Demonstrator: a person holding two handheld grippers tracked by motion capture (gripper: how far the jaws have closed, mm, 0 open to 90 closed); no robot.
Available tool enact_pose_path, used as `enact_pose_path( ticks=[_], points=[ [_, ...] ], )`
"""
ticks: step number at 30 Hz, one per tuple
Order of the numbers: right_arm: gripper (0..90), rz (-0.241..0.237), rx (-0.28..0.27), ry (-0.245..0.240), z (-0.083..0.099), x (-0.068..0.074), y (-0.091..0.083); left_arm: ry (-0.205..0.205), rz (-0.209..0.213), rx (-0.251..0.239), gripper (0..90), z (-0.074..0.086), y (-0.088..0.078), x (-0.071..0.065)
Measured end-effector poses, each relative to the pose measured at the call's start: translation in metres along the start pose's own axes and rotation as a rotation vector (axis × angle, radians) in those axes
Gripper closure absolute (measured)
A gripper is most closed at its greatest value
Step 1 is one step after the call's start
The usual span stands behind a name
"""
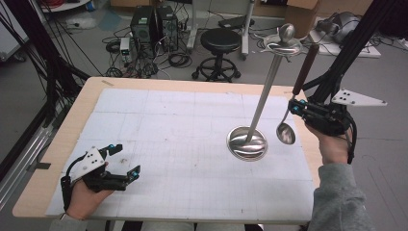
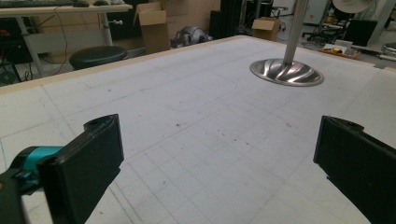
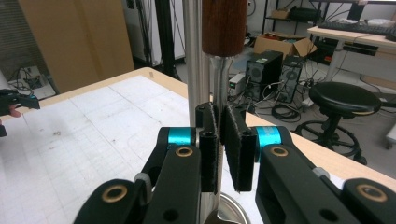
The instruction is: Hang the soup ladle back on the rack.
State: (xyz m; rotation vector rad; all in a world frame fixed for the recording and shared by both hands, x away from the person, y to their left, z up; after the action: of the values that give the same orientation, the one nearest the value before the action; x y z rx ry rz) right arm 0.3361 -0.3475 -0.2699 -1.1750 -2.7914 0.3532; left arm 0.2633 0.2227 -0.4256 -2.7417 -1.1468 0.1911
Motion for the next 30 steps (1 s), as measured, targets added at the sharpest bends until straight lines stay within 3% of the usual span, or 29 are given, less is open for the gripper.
enact_pose_path(
  ticks=[30],
  points=[
    [84.7,0.014,0.023,-0.046,-0.0018,0.0056,0.0000,0.001,0.000,0.002,2.0,0.0002,0.0001,0.0001]
  ],
)
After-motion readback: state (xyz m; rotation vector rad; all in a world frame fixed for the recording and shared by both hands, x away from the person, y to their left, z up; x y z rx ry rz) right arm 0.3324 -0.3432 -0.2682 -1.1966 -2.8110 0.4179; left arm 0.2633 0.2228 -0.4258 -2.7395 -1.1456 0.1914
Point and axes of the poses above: each handheld gripper's, and its own axes: y roughly forward along the jaws, z roughly out of its underside, x roughly to its left, the point moved 2 cm from there along y, roughly forward along the jaws, and after that the axes turned 2 degrees about -y, right-handed, at the moved point
